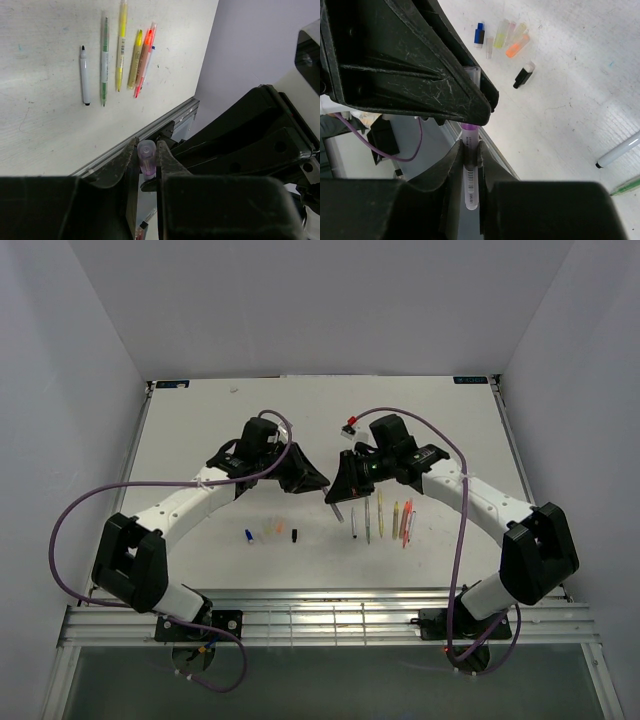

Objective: Open the pen caps

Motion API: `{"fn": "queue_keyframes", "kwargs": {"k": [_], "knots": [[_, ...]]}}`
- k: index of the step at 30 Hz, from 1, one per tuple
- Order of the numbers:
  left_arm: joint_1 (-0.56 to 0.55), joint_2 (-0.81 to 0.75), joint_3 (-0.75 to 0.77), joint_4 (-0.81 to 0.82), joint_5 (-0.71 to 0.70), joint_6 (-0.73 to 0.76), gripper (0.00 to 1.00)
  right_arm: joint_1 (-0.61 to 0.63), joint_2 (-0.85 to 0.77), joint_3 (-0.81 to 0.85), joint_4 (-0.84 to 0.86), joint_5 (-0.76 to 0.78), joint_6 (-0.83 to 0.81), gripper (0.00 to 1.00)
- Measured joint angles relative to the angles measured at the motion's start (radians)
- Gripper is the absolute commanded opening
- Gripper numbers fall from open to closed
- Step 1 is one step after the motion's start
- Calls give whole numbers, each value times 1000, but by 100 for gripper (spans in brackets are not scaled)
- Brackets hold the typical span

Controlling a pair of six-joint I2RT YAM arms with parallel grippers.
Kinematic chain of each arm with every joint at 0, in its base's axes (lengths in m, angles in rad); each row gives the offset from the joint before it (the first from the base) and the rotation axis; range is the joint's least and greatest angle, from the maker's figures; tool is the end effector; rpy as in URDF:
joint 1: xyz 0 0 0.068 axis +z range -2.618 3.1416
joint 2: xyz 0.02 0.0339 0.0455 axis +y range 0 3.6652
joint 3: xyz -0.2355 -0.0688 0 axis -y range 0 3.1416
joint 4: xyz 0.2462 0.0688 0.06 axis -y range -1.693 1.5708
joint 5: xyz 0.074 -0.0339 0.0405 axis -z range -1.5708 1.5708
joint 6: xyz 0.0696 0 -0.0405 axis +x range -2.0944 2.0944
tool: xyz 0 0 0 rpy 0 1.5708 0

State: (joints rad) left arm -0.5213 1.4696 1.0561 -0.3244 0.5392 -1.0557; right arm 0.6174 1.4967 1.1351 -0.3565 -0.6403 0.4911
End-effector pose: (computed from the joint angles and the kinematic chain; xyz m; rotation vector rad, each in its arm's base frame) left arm 0.2811 -0.2027 0.2138 -0.3804 2.5943 -1.3235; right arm 0.2628 0.2376 0.2320 -0.5203 2.4101 1.2702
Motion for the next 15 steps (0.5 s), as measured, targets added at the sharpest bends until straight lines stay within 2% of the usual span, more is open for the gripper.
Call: {"fn": "queue_keyframes", "kwargs": {"k": [3,6,12,15], "knots": [[0,7,16,-24,-5,7,0,9,0,0,-4,10,-5,8],[1,37,60,-90,-25,21,0,40,-6,8,-26,93,-28,8],[26,122,184,-269,-64,28,0,237,-20,82,-151,545,-99,8],[75,170,267,-267,-105,21,0,322,-45,51,-272,659,-111,8]]}}
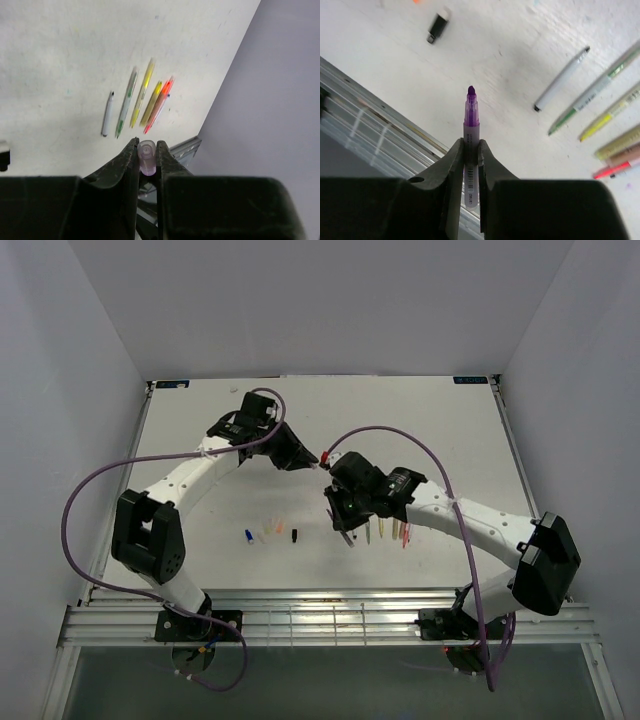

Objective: Open the pen caps

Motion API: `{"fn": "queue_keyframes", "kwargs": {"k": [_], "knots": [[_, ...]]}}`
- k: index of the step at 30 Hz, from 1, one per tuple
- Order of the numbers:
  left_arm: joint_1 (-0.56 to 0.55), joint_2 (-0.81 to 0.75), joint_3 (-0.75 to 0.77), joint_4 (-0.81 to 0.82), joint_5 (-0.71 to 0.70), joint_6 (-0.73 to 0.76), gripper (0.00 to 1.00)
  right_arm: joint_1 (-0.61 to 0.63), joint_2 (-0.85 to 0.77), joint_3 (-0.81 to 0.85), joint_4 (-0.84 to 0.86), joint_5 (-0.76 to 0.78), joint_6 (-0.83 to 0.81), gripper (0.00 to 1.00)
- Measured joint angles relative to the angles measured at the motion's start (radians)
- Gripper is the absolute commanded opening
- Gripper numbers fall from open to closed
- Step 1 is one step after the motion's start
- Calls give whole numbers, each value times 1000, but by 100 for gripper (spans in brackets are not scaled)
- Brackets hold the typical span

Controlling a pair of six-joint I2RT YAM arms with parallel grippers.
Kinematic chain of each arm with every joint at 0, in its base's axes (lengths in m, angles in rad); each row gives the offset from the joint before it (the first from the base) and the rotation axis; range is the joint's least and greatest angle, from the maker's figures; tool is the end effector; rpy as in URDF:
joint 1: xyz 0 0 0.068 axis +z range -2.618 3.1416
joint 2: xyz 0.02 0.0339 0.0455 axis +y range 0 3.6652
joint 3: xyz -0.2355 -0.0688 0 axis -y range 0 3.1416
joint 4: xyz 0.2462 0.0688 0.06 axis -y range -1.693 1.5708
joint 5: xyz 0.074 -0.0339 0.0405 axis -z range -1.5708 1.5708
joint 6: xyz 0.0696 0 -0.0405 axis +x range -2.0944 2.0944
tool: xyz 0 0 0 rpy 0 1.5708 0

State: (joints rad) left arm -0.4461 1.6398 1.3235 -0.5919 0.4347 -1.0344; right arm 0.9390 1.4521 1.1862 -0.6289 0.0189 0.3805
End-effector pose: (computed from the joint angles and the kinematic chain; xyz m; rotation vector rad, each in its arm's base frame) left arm 0.3241 -0.1875 0.2208 -0.5940 2.6772 -1.0802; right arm 0.1991 0.2698 0.2285 -0.6935 2.4493 0.5294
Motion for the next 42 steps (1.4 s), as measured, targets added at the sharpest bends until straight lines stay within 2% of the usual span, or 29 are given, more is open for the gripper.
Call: {"fn": "queue_keyframes", "kwargs": {"k": [6,13,18,24,30,42], "knots": [[64,3,32,43,-23,-2,0,16,-24,-42,-100,81,-4,8],[55,-58,-68,69,-2,64,0,-52,-5,-56,-13,-53,50,8],[-24,-156,-159,22,-35,116,0,-108,60,-121,94,-129,132,8],[-141,-187,-183,-19,-69,160,0,-135,114,-185,166,-116,171,8],[-159,-153,-198,-56,-89,182,0,-142,146,-201,221,-93,182,8],[-177,11,-198,-145,-130,232,0,-172,204,-233,298,-45,178,8]]}}
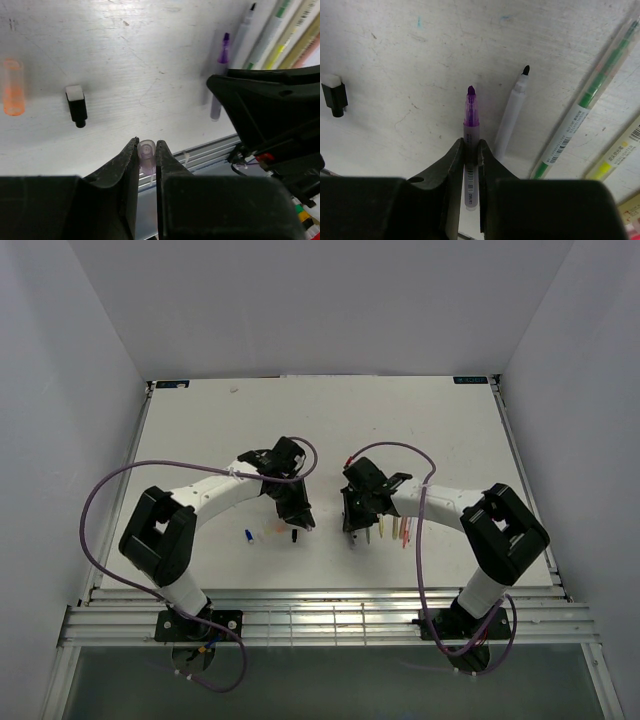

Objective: Open the pen caps

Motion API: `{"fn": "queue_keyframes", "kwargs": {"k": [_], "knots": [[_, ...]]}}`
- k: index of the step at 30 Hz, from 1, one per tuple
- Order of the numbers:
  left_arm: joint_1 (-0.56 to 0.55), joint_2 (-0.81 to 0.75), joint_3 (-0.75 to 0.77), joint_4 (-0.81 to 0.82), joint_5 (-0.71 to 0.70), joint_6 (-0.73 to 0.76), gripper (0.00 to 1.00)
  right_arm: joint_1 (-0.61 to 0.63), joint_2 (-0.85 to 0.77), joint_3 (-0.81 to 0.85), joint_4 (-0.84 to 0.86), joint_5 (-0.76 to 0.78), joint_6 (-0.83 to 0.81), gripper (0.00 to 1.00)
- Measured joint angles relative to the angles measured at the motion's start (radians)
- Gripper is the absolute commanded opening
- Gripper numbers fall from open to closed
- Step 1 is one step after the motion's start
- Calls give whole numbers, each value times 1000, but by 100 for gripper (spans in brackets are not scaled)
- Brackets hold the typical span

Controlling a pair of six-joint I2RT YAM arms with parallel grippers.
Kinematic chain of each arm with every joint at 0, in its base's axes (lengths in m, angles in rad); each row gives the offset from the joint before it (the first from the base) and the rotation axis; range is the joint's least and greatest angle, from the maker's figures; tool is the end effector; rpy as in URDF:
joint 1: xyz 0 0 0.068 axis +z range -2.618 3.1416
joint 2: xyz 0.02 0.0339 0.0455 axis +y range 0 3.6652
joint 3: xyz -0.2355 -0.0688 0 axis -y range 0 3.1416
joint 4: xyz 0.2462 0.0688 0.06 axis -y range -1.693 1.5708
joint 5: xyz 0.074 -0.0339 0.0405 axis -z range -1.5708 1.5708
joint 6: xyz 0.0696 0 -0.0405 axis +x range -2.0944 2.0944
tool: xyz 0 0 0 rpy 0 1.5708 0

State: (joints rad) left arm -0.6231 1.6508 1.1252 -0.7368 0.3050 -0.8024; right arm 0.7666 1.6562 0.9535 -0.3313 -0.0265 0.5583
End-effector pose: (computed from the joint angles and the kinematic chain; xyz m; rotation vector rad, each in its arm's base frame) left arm 0.2513 -0.2063 0.1429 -0.1996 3.0304 -0.6616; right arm 0.2437 0.2373 0.1114 -0.2898 2.6777 0.4837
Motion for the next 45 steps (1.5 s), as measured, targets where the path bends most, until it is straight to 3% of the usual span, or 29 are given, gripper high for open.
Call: {"fn": "queue_keyframes", "kwargs": {"k": [15,29,30,34,45], "knots": [[-16,152,54,-80,-94,82,5,-8,21,-3,47,-1,-21,8],[-23,194,56,-79,-116,92,32,-8,34,-3,55,-8,-35,17],[-23,194,56,-78,-116,92,38,-8,34,-3,54,-8,-35,17],[-23,194,56,-74,-121,89,48,-8,34,-3,55,-10,-38,18],[-23,189,48,-66,-132,80,54,-12,34,-10,69,-25,-42,20]]}}
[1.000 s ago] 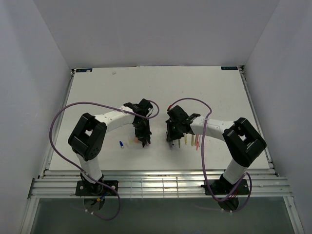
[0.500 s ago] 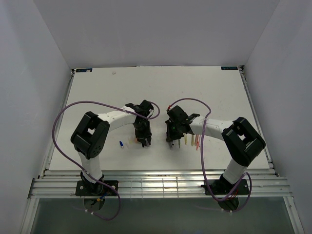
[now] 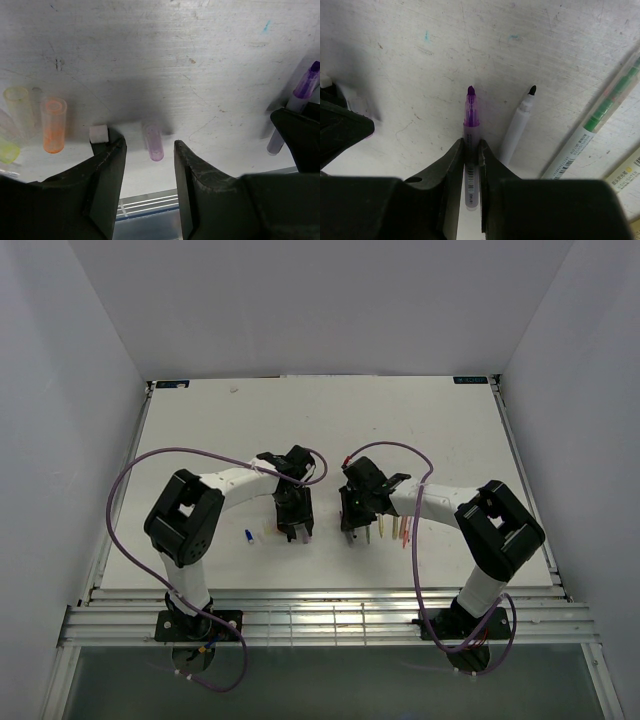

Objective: Open the pen caps

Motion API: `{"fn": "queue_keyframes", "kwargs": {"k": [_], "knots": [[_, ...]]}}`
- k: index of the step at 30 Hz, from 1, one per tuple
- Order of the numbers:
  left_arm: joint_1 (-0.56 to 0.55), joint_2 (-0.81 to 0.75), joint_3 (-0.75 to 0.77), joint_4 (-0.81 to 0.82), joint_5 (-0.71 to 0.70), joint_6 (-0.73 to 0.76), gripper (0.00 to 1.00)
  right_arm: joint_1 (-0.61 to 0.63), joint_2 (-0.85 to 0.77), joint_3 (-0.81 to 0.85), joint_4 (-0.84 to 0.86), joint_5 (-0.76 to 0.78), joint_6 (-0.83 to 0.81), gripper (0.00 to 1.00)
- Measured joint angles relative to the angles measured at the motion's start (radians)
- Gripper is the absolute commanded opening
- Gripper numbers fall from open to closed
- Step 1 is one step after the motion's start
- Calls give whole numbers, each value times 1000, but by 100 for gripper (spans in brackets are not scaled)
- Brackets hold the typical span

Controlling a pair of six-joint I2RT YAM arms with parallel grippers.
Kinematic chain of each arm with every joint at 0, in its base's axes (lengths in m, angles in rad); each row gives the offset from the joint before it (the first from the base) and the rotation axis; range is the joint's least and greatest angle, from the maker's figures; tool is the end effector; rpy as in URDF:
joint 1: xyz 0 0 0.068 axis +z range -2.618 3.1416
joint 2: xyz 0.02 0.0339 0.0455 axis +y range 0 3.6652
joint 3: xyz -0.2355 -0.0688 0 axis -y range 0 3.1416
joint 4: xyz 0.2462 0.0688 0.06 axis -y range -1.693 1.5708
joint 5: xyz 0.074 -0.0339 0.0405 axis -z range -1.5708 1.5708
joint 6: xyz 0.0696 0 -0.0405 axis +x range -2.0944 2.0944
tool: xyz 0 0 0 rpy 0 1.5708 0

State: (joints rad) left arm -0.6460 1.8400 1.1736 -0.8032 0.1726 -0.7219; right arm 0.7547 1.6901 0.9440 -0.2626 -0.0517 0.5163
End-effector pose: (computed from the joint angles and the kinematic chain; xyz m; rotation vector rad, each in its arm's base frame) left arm 0.2544 -0.2068 0.0937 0.1039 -3.0940 0.3066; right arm 0.2496 0.2397 0.1028 -0.3376 2.6514 0.5136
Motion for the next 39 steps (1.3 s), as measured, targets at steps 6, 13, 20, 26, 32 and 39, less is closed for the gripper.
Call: {"fn": "queue_keyframes", "kwargs": {"k": [6,13,20,26,32,39], "knots": [[-4,-31,0,0,0,-8,56,0,0,-4,6,-4,0,29],[-6,-69,35,1,24,-23,60,0,-7,-13,24,-12,0,36],[-10,-114,68,-2,45,-37,61,1,-17,-17,24,0,-9,44],[-11,-132,106,-5,45,-39,61,0,-37,-18,-21,26,-38,52],[-11,-138,112,-30,30,-38,62,0,-84,-14,-98,59,-57,60],[-11,-176,113,-50,-2,-37,66,0,-237,14,-193,92,-59,90]]}}
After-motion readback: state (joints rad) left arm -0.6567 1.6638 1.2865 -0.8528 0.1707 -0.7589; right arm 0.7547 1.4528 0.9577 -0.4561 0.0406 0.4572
